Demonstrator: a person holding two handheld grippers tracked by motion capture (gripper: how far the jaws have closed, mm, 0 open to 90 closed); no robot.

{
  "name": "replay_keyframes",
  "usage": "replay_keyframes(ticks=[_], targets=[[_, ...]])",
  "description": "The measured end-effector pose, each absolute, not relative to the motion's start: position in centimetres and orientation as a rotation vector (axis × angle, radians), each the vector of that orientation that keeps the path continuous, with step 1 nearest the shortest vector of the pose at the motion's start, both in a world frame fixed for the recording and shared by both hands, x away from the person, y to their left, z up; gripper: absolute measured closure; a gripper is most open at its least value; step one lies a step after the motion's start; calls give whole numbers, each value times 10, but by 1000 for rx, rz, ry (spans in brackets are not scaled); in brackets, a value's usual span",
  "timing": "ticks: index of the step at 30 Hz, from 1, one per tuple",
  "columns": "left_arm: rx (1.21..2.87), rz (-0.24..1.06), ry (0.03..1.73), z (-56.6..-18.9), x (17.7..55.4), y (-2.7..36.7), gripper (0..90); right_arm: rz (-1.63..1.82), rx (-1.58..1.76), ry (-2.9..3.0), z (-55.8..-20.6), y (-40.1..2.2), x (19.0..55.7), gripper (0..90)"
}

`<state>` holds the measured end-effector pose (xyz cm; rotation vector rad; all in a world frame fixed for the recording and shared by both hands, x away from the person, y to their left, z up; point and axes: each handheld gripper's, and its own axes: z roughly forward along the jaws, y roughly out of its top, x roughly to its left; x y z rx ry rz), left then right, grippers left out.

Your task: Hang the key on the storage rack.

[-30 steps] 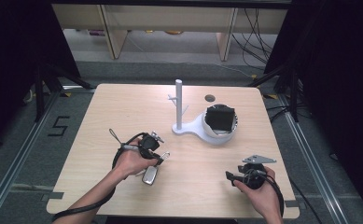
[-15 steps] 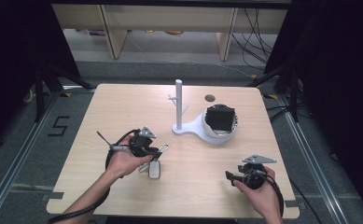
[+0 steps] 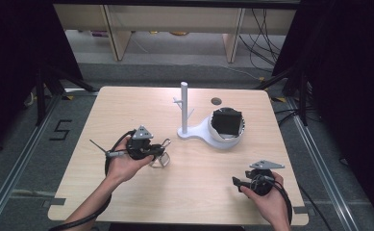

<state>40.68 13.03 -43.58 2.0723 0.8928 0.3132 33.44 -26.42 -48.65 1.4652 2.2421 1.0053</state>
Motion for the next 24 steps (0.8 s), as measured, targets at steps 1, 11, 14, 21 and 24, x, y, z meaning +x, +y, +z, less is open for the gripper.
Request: replay_keyframes(ticks=[1,11,14,21,24], targets=[[2068,325,893,-435,407,131,752,1007,1466,2243,-487,-264,334,395],[1987,366,902,-431,406,135,752,977,1472,2244,-486,-264,334,393],[1946,377,917,-429,405,135,752,975,1472,2245,-486,-264,334,392],[1906,402,910,-423,405,139,752,976,1472,2243,-486,-263,334,392],[1890,407,910,-422,405,139,752,977,1472,2243,-486,-263,334,391]])
